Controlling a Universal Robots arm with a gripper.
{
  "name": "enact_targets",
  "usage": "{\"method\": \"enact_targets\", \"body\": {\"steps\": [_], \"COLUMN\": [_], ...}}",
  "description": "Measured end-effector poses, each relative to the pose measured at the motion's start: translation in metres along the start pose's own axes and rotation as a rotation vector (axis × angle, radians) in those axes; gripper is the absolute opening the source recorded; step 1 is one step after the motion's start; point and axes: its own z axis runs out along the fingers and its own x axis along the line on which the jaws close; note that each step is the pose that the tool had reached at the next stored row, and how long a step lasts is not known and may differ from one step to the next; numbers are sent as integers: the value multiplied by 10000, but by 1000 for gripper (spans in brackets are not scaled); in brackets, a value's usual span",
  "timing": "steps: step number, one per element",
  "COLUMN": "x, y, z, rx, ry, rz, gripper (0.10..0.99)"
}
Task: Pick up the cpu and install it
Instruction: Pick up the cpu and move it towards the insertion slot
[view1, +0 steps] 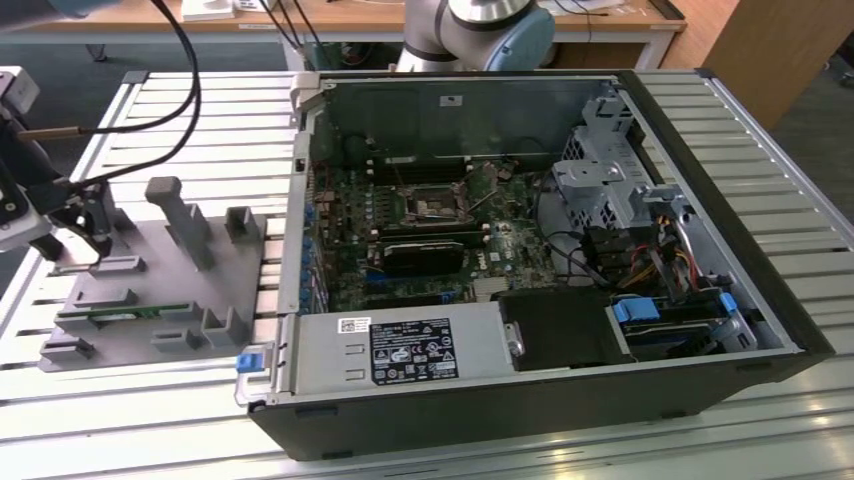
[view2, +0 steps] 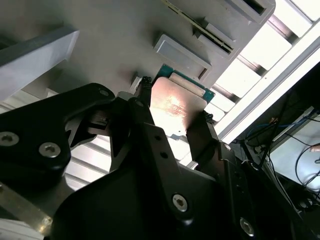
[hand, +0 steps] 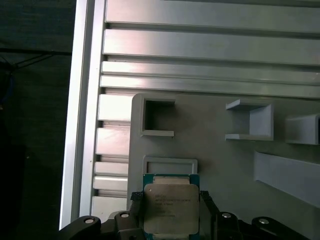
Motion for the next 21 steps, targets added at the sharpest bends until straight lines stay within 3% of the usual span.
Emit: {"method": "enact_targets", "body": {"steps": [21], "x": [2], "y": [7], "z": [-107], "rx": [-1], "ry": [-2], "rz": [1], "gripper": [533]}}
